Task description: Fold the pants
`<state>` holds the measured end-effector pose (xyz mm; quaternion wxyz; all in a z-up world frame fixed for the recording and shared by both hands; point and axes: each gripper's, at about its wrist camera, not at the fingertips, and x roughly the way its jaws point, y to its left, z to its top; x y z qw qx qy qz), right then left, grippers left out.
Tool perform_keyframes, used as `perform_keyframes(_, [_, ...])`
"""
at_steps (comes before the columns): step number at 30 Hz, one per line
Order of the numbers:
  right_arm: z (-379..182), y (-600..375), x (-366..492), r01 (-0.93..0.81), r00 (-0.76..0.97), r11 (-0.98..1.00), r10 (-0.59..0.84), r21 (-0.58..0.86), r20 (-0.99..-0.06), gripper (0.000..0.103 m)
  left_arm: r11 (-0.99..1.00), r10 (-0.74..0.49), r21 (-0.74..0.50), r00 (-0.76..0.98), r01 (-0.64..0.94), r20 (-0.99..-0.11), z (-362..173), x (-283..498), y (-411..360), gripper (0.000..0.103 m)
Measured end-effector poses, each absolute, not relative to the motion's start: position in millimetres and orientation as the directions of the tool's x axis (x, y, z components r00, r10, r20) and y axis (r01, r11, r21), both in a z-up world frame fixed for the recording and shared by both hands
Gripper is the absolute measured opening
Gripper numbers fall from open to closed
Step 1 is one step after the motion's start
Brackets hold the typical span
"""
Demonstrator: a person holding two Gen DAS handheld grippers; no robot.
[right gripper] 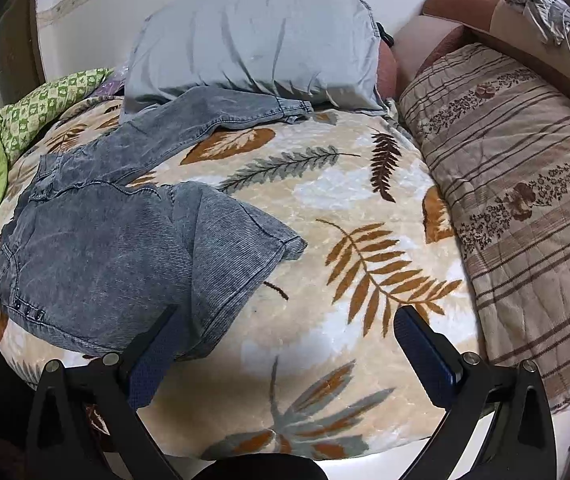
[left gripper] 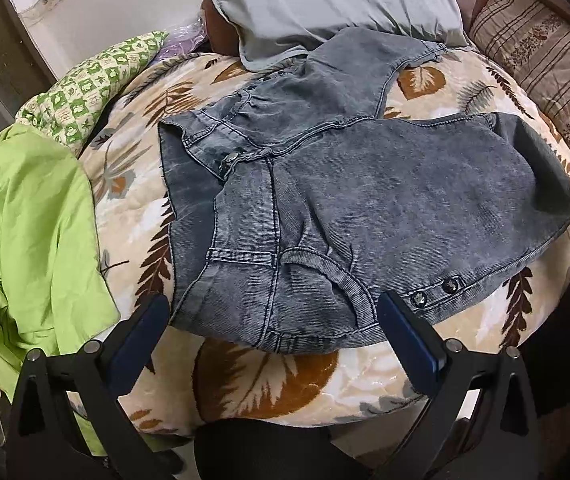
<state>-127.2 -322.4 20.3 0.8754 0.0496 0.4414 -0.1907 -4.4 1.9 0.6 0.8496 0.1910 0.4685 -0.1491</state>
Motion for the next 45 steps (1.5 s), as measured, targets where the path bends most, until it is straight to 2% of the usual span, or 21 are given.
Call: perform_keyframes(45, [12.1,-331.1,-131.7,0.381,0.533,0.923,-0.269,-0.056,-0.802,0.103,0.892,-0.111,0.119,0.468,0.435,-0.877,3.3,1.8,-14.3,0.103])
